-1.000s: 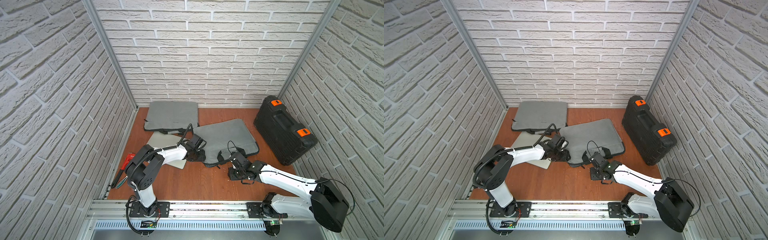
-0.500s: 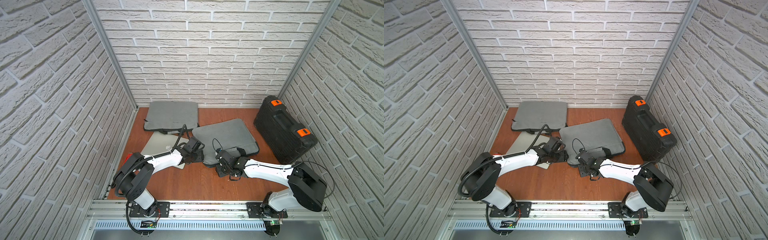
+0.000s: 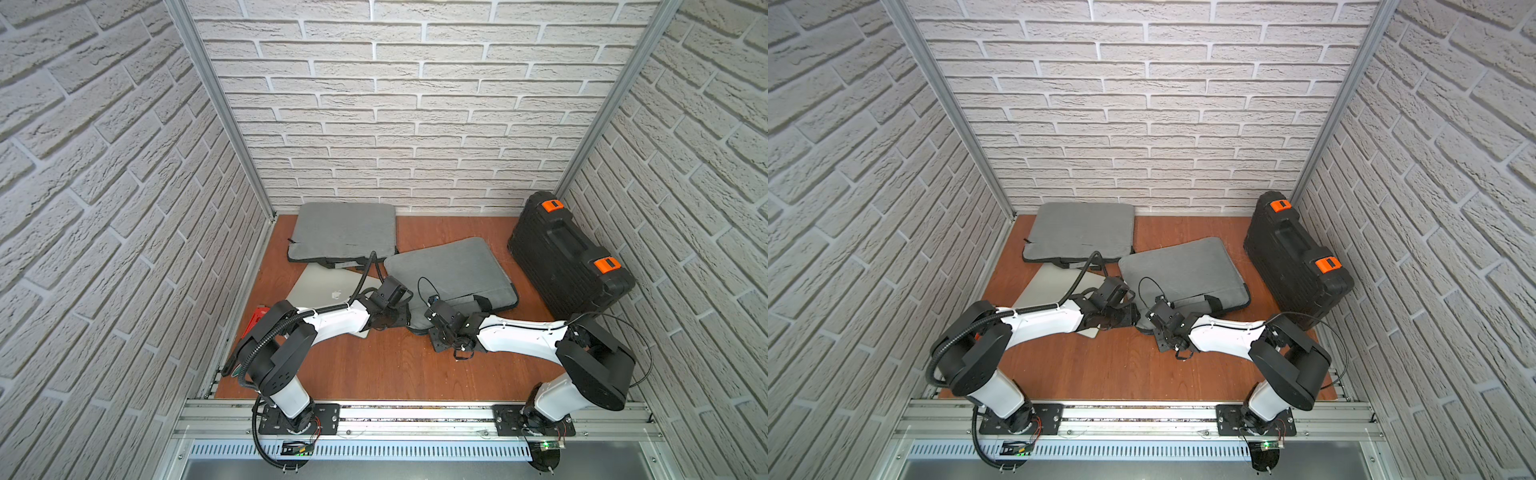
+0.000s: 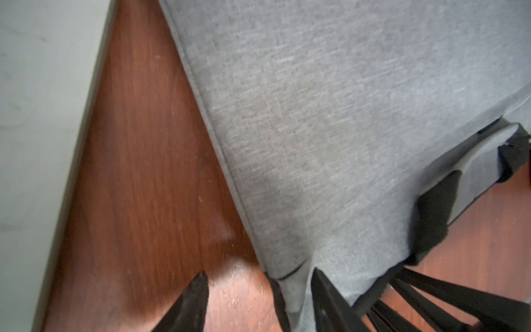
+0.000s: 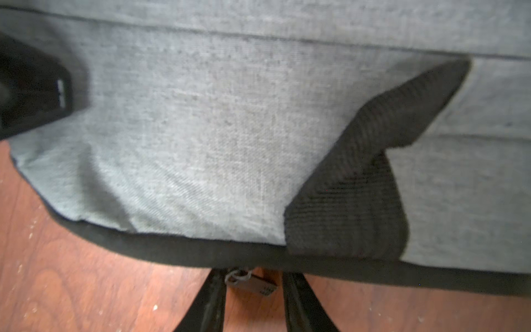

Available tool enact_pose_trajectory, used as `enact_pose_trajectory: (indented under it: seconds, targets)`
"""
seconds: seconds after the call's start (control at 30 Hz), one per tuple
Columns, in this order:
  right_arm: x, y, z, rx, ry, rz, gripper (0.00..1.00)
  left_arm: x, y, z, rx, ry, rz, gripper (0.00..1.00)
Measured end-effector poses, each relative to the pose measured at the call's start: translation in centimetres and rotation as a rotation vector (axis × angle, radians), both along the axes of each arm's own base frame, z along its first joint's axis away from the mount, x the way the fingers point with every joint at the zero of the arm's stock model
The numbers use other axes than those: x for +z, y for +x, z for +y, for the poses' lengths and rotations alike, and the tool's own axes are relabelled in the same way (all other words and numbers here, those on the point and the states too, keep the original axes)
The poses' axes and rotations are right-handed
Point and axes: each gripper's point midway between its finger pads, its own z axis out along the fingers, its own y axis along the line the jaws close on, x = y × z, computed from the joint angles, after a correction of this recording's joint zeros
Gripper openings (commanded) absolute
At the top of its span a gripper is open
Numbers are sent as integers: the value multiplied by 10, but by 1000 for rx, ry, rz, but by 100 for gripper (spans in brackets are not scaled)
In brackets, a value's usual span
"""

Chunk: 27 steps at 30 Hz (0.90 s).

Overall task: Open the zippered laptop bag and take out the laptop
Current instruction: Adjust the zippered laptop bag at the center of the board.

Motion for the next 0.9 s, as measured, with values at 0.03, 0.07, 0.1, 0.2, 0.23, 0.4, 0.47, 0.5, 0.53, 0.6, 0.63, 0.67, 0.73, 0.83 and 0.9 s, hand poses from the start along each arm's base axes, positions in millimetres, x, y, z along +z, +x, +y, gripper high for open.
enact_pose_trajectory:
  seconds: [0.03,0.07,0.1,0.2,0.23,0.4,0.47,0.5,0.53,0.6,0.63,0.67,0.73,0.83,0.9]
  targets:
    - [0,1,1,0,1,-4,35,-1,0,-1,-1,-2,2,58]
    - [0,2,1,-1,0,-6,35,-2,0,-1,0,-3,6,58]
    - [0,2,1,-1,-2,-8,35,-4,0,-2,-1,-3,8,57]
    - [0,5,3,-2,-7,-14,32,-7,-1,-3,-4,-6,16,57]
    - [0,6,3,-1,-9,-15,30,-7,-1,-3,-3,-7,17,57]
    - [1,8,5,6,-15,-24,12,-6,-1,-4,0,-14,20,56]
    - [1,9,6,6,-16,-27,6,-6,-1,-5,1,-15,20,56]
    - [1,9,5,3,-18,-28,6,-6,-1,-5,1,-16,20,56]
    - [1,9,5,4,-19,-29,6,-6,-1,-5,1,-16,19,56]
    - [1,9,5,4,-19,-29,6,-6,-1,-5,2,-17,20,58]
    - [1,9,5,4,-19,-28,6,-6,-1,-5,2,-18,21,60]
    - [1,9,5,4,-19,-28,6,-6,-2,-6,1,-18,21,62]
    - [1,9,5,3,-18,-28,6,-6,-3,-7,-3,-17,20,65]
    - [1,7,4,1,-9,-24,6,-6,-10,-14,-21,-18,22,67]
    - [2,5,4,-2,0,-19,6,-7,-17,-22,-43,-14,27,68]
